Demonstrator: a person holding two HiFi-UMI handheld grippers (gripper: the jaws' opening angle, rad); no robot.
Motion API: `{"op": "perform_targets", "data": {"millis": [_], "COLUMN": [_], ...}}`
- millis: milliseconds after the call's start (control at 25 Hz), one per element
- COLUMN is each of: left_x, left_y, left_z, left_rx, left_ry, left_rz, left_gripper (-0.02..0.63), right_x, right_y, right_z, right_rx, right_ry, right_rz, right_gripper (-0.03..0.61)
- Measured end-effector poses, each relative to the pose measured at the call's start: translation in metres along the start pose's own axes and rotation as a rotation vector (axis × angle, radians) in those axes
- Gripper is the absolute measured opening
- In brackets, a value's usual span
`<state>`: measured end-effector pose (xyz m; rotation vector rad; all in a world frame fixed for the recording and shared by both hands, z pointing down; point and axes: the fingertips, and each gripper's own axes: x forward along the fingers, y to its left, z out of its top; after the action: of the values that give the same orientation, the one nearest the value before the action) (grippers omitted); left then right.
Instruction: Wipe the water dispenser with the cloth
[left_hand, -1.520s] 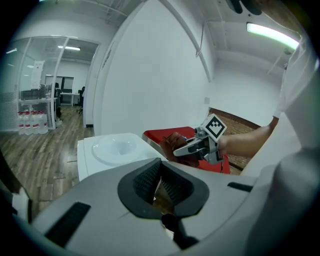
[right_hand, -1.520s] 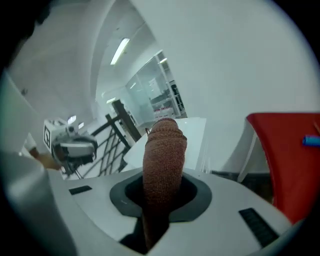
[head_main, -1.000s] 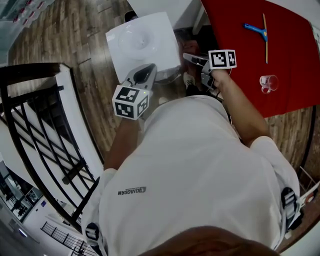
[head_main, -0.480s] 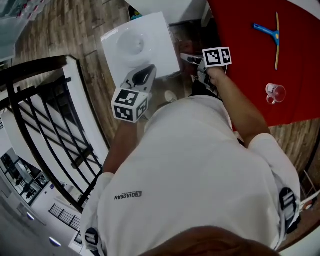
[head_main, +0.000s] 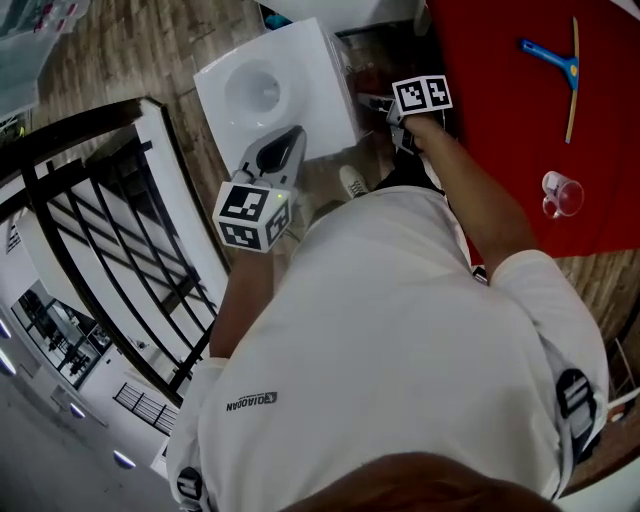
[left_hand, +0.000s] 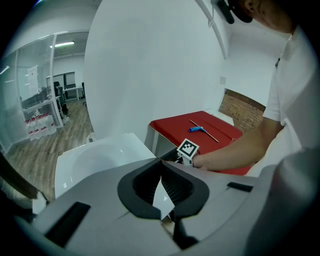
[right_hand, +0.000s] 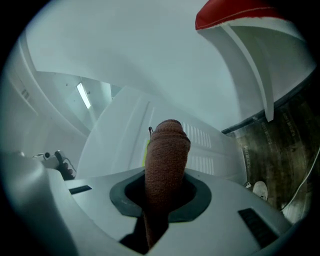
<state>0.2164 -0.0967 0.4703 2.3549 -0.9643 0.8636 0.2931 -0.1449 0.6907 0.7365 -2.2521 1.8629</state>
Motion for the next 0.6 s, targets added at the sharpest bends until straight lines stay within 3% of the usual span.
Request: {"op": "perform_targets", "data": {"millis": [600], "left_x": [-0.008], "left_y": [0.002], "left_z": [0.009], "left_rx": [-0.075], "left_ry": [0.005], "left_rz": [0.081], "left_gripper": [-0.008], "right_x": [0.037], "right_y": [-0.085], "right_z": [-0.02], "right_rx": [0.102], "right_ry": [0.125], "right_rz": [-0.17], "right_gripper": [0.064]}}
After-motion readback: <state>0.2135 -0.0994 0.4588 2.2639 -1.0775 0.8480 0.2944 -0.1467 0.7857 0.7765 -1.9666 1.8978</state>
